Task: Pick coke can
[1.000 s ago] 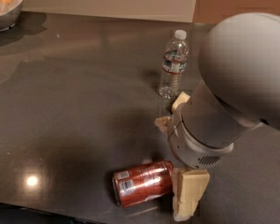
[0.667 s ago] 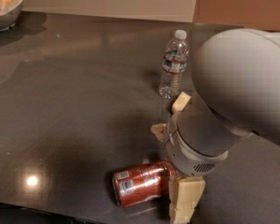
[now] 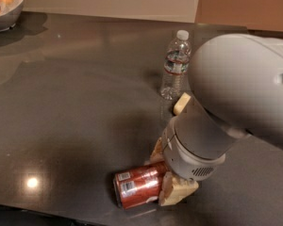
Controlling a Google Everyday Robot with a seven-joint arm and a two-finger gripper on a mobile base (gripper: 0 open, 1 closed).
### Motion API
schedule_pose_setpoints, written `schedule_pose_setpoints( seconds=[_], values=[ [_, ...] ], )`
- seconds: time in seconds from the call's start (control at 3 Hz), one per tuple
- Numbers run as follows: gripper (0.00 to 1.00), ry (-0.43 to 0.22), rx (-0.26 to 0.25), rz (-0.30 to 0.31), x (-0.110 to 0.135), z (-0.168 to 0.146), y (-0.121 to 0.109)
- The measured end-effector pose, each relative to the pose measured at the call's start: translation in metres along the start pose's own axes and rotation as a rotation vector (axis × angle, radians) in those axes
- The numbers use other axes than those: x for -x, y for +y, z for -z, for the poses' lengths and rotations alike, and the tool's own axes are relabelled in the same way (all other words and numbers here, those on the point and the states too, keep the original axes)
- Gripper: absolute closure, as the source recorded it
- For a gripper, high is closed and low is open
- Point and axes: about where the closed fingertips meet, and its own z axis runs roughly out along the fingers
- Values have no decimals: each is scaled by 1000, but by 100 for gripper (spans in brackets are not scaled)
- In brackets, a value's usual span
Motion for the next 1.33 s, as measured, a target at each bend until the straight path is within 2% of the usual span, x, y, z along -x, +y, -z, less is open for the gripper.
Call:
schedule_pose_setpoints(
  seconds=[0.33, 0.67, 1.0, 1.33],
  values=[
    [65, -27, 9, -3, 1, 10, -3],
    [88, -76, 3, -11, 2, 41, -9],
    [100, -121, -25, -20, -1, 85, -18],
    [100, -140, -75, -26, -5, 131, -26]
  ],
)
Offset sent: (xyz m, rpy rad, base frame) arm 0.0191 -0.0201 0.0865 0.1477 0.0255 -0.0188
